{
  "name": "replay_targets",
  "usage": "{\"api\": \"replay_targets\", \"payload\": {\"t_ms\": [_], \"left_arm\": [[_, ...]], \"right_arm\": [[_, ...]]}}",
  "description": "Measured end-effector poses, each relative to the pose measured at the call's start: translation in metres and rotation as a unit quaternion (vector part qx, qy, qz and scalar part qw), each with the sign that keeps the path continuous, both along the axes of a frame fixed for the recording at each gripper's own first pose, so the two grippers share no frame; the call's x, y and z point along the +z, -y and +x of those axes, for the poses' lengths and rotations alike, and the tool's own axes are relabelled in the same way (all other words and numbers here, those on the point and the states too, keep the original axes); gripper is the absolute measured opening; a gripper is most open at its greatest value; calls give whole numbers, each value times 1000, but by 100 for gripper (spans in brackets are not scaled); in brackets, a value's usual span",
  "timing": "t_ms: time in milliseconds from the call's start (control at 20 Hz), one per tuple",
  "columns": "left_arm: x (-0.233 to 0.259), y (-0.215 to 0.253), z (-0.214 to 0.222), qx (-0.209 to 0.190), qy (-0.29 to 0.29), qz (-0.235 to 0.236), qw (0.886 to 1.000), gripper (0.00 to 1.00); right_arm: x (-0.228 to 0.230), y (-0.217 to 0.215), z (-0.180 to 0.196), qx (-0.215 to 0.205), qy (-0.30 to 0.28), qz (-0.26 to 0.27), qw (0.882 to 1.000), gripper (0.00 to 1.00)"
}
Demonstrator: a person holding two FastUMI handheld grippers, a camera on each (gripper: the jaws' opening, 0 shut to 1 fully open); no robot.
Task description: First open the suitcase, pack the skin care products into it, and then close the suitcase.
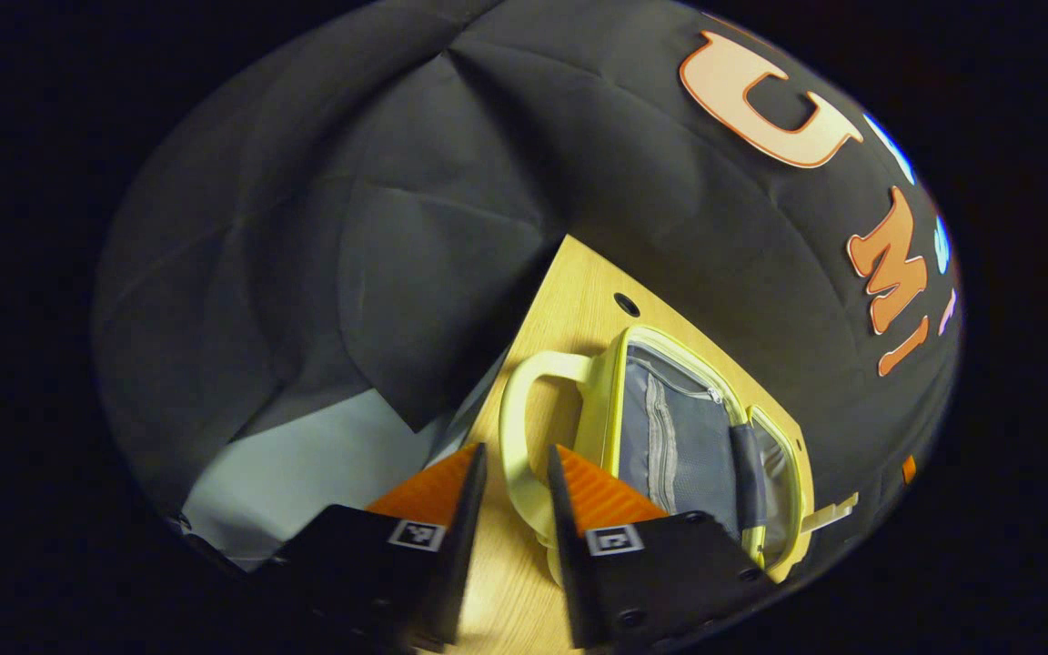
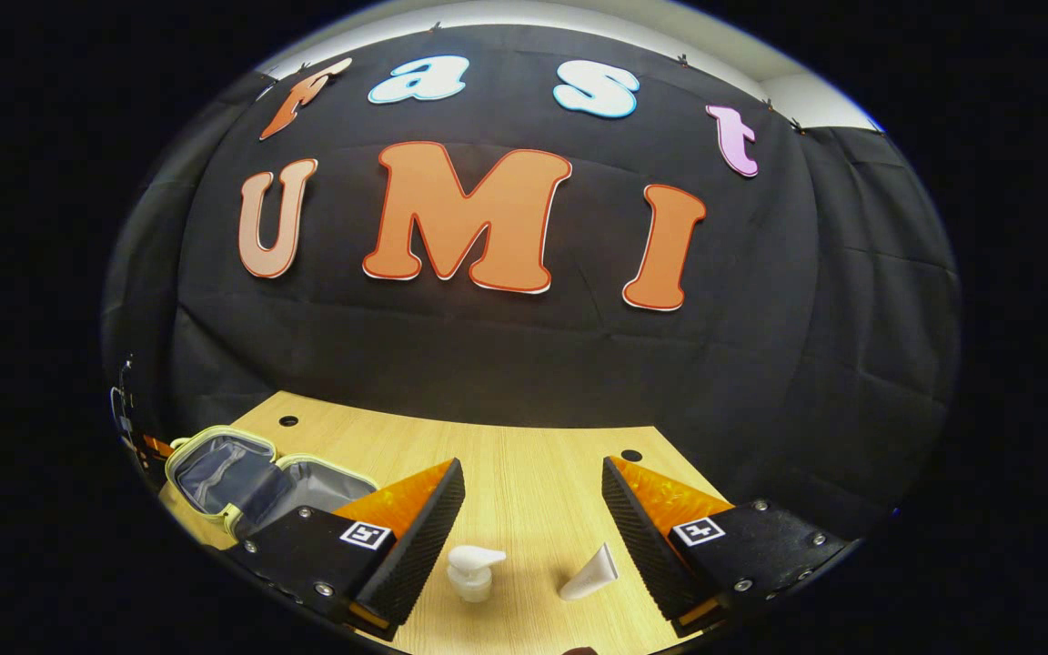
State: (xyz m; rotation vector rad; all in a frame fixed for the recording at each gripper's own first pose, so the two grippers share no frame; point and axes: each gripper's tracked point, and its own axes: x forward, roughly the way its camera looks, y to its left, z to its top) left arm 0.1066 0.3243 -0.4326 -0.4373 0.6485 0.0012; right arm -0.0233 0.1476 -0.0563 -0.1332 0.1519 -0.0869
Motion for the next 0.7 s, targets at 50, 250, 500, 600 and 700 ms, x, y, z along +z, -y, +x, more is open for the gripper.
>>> {"api": "replay_targets", "payload": {"t_ms": [50, 250, 500, 600, 700], "left_arm": [[9, -11, 3, 23, 4, 31, 999, 64], [90, -1, 0, 60, 82, 115, 988, 96], [243, 68, -45, 143, 228, 237, 934, 97], [290, 114, -73, 158, 270, 252, 916, 96], [335, 154, -97, 177, 308, 257, 899, 100]], "right_arm": [[-1, 4, 0, 0, -1, 2, 1000, 96], [-1, 22, 2, 0, 0, 7, 1000, 96], [-5, 46, 7, 10, -10, 28, 999, 96], [-4, 58, 8, 17, -13, 34, 999, 97], [-3, 74, 9, 20, -11, 34, 999, 97]]}}
